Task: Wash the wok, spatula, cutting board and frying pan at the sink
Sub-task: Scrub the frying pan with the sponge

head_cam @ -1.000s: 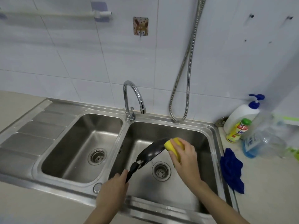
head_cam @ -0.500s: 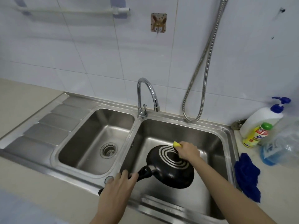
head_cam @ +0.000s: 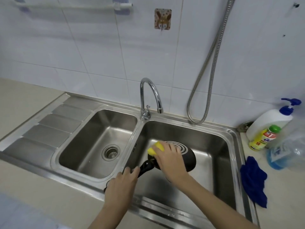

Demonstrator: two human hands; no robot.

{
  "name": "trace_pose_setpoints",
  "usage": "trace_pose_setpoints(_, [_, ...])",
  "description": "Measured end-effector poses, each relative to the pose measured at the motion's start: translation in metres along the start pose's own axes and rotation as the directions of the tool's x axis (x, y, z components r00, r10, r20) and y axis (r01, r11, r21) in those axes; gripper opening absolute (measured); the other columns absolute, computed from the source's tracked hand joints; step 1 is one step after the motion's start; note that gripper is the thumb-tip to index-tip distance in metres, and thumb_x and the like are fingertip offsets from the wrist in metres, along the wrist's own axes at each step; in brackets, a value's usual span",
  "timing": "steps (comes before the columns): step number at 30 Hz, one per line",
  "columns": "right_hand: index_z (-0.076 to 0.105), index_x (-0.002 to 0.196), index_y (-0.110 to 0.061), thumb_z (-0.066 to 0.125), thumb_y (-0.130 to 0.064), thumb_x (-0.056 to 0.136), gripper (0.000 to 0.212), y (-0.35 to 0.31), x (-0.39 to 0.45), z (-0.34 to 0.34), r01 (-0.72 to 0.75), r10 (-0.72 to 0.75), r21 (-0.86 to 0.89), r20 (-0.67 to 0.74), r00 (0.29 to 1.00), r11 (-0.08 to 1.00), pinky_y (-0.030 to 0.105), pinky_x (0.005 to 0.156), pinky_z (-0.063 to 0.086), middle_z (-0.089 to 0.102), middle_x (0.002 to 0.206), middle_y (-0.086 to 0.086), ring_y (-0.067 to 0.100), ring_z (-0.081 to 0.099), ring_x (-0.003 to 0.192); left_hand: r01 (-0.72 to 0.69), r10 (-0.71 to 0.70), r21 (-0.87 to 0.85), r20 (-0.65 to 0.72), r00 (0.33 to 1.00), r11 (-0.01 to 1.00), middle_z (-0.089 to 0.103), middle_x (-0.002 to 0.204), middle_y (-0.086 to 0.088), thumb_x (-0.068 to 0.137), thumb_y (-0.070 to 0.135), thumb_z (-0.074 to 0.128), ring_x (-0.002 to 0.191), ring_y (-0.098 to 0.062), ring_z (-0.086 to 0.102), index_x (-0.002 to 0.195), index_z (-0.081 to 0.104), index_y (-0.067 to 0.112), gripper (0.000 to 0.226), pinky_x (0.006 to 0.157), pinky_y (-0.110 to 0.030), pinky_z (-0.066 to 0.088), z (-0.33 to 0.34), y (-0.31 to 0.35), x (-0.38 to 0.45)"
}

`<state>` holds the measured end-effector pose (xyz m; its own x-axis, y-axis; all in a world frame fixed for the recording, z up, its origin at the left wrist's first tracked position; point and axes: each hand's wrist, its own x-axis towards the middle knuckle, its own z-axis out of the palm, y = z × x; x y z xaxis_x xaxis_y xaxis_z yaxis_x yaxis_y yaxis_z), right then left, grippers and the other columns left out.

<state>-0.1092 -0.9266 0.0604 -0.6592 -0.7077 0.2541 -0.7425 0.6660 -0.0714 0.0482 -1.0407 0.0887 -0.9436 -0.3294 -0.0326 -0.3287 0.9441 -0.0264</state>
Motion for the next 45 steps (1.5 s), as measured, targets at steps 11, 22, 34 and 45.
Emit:
trace_pose_setpoints(11, [0.051, 0.122, -0.031, 0.033, -0.05, 0.093, 0.04, 0.111, -0.007, 0.043, -0.675, 0.506, 0.195, 0.524, 0.685, 0.712, 0.046, 0.099, 0.042, 0.057, 0.128, 0.013, 0.035, 0.052, 0.118, -0.067, 0.069, 0.079, -0.026, 0.997, 0.995, 0.044, 0.067, 0.001, 0.039, -0.005, 0.08, 0.05, -0.023, 0.048, 0.082, 0.048, 0.02, 0.06, 0.04, -0.032, 0.036, -0.003, -0.034, -0.029])
trace_pose_setpoints(22, [0.068, 0.099, -0.029, 0.065, -0.026, 0.079, 0.021, -0.009, 0.02, -0.014, -0.01, 0.021, -0.075, 0.141, 0.99, 0.997, 0.036, 0.072, 0.042, 0.064, 0.103, 0.005, 0.029, 0.055, 0.086, 0.078, -0.071, -0.059, 0.111, 0.991, 0.995, 0.058, 0.077, -0.001, 0.086, 0.036, 0.061, 0.065, -0.028, 0.063, 0.101, 0.043, 0.026, 0.026, 0.049, -0.034, 0.039, -0.006, 0.003, -0.002])
trace_pose_setpoints(34, [0.057, 0.124, -0.028, 0.07, -0.027, 0.08, 0.045, 0.031, -0.012, 0.003, -0.031, 0.045, 0.085, -0.165, 0.985, 0.996, 0.041, 0.079, 0.049, 0.056, 0.128, 0.007, 0.029, 0.055, 0.099, 0.517, -0.043, -0.816, 0.525, 0.85, 0.257, 0.047, 0.058, -0.007, 0.095, 0.023, 0.054, 0.037, -0.014, 0.03, 0.073, 0.042, 0.013, 0.026, 0.035, -0.017, 0.019, -0.026, -0.014, -0.008])
trace_pose_setpoints(45, [0.068, 0.107, -0.018, 0.079, -0.029, 0.071, 0.039, 0.057, 0.009, 0.03, -0.161, 0.161, 0.006, 0.028, 0.987, 0.987, 0.038, 0.061, 0.051, 0.063, 0.099, 0.011, 0.031, 0.058, 0.074, 0.484, 0.08, -0.826, 0.525, 0.847, 0.289, 0.049, 0.059, -0.006, 0.094, 0.029, 0.055, 0.037, -0.015, 0.034, 0.076, 0.045, 0.015, 0.025, 0.035, -0.018, 0.022, -0.044, -0.022, -0.027])
